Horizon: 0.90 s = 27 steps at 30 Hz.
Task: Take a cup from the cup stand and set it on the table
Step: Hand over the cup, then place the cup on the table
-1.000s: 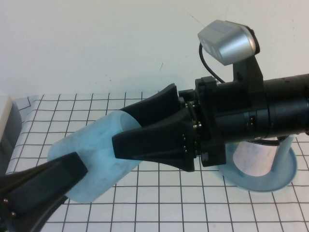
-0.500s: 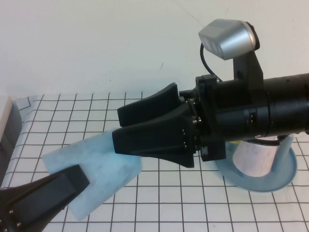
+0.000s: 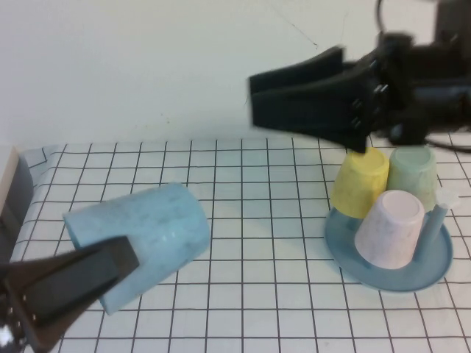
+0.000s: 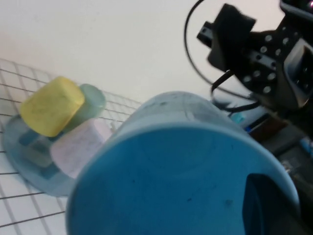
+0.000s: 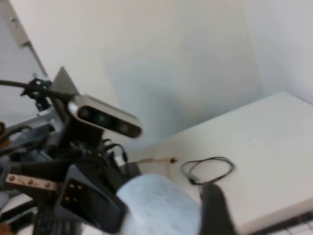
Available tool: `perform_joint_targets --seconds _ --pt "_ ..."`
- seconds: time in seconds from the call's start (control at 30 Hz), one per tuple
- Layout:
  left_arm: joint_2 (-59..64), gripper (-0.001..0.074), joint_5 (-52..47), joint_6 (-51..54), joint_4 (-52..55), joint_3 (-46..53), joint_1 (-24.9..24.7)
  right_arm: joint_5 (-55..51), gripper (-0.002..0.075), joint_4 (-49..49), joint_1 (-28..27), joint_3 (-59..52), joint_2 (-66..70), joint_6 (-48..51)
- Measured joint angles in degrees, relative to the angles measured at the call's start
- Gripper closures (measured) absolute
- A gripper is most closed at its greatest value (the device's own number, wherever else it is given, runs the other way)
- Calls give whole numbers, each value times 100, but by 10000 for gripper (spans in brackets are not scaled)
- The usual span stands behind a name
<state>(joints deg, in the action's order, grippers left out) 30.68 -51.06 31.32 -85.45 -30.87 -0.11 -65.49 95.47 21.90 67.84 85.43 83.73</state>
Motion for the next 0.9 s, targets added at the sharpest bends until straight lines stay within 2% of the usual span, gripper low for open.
perform_joint_targets --seconds 0.07,0.2,0.3,0.47,0.57,0.73,0.9 --pt "232 730 0 -172 604 -396 0 -156 374 -353 -426 201 -10 -259" --pt "906 730 -239 -561 1806 -1302 0 -228 622 -2017 -894 428 -216 -852" --pt "1579 730 -576 -716 2570 -1892 0 -349 694 -3265 -934 440 -459 -1318" --pt "2707 730 -698 -711 2952 -2552 -12 -443 720 -5160 -934 440 -818 -2332" --pt "3256 730 -554 -673 3114 -2852 -249 -474 722 -6043 -946 440 -1099 -2834" --pt "4385 730 -167 -976 4246 -3450 -1464 -520 725 -6775 -946 440 -1610 -3334" --pt "5509 730 -71 -1814 5780 -4155 -2601 -520 726 -6896 -946 243 -1936 -3541"
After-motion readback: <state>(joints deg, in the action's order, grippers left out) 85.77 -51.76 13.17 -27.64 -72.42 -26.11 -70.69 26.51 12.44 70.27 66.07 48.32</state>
